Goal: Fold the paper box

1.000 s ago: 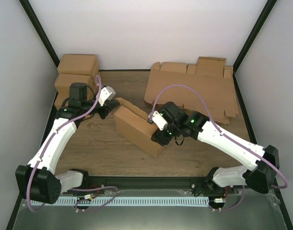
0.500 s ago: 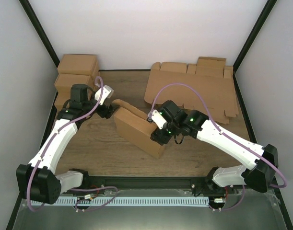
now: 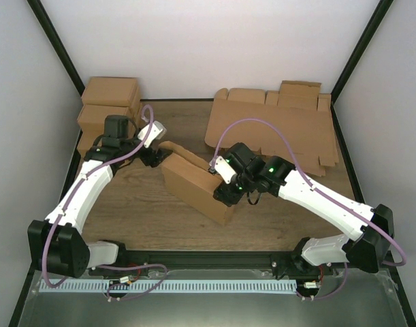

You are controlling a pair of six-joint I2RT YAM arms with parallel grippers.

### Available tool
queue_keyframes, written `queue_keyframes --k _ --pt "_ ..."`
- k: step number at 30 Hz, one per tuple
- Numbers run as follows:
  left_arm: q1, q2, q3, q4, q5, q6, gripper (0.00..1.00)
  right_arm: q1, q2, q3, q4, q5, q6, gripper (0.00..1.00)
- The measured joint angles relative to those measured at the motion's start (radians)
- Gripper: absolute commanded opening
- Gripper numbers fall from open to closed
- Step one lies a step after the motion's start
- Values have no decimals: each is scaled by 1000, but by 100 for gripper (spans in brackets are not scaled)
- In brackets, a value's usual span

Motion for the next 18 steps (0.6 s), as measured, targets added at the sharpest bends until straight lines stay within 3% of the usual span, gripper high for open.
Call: queue_keyframes --k 2,4,18 --pt "0 1 0 -10 8 12 85 0 0 0 0 0 0 67" --pt "0 -2 -2 -9 18 19 99 0 0 0 0 -1 0 67" --pt "0 -105 -127 155 -48 -109 100 0 -7 -6 13 -30 0 67"
